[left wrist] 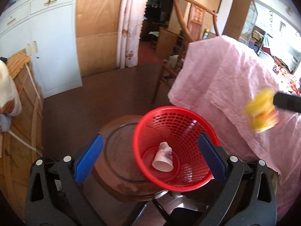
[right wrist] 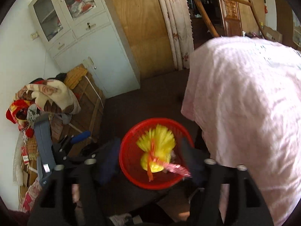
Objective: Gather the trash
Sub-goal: 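Carry cup and yellow net to the red wastebasket and open both tools, then return both tools over the table toward the medicine box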
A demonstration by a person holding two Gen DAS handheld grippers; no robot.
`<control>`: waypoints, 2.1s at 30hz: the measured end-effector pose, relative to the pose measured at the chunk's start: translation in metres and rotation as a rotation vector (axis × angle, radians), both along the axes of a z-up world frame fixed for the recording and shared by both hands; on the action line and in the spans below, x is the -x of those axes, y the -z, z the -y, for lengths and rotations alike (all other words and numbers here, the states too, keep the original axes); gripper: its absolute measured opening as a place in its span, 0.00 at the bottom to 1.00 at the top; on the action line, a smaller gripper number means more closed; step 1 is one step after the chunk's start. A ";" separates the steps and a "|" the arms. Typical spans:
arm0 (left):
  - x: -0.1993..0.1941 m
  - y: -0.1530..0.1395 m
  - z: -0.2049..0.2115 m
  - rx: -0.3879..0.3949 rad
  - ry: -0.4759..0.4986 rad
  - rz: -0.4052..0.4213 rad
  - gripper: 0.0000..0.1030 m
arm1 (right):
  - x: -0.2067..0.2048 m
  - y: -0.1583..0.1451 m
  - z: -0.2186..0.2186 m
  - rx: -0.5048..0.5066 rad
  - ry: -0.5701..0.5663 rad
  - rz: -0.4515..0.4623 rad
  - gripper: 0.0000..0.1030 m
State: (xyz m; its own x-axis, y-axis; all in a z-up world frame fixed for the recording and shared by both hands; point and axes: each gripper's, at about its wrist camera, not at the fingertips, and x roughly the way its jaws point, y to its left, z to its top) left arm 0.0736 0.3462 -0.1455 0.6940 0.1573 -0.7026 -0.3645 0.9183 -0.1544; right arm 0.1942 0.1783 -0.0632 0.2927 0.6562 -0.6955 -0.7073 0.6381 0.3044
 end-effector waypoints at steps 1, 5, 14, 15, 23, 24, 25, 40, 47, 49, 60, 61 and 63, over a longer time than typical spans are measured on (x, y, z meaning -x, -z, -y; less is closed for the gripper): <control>0.003 -0.001 -0.003 -0.011 -0.013 -0.001 0.93 | 0.000 -0.002 -0.001 -0.018 -0.006 0.003 0.73; 0.005 -0.004 -0.008 -0.012 -0.033 -0.006 0.93 | 0.004 -0.008 0.009 -0.031 0.008 0.036 0.75; 0.001 -0.018 0.018 -0.030 0.005 0.014 0.93 | 0.013 -0.022 0.064 -0.074 0.121 0.046 0.83; 0.001 -0.022 0.023 -0.039 0.013 0.019 0.93 | 0.015 -0.026 0.069 -0.082 0.131 0.056 0.84; -0.002 -0.050 0.069 -0.097 0.087 0.066 0.93 | 0.030 -0.045 0.131 -0.128 0.227 0.119 0.92; -0.003 -0.053 0.076 -0.104 0.099 0.071 0.93 | 0.032 -0.047 0.141 -0.129 0.244 0.127 0.93; -0.004 -0.056 0.084 -0.112 0.115 0.076 0.93 | 0.034 -0.049 0.152 -0.130 0.263 0.138 0.93; -0.049 -0.084 0.221 -0.170 0.422 0.137 0.93 | 0.019 -0.083 0.339 0.133 0.586 0.297 0.94; -0.074 -0.088 0.281 -0.220 0.536 0.136 0.93 | -0.025 -0.055 0.424 0.182 0.762 0.197 0.94; -0.080 -0.090 0.293 -0.227 0.560 0.139 0.93 | -0.035 -0.040 0.439 0.192 0.775 0.148 0.94; -0.111 -0.112 0.341 -0.235 0.687 0.163 0.93 | -0.032 -0.028 0.523 0.011 1.020 0.060 0.94; -0.116 -0.113 0.345 -0.236 0.694 0.163 0.93 | -0.032 -0.026 0.523 -0.014 1.008 0.034 0.94; -0.127 -0.116 0.353 -0.240 0.707 0.162 0.93 | -0.035 -0.021 0.523 -0.065 0.979 -0.015 0.94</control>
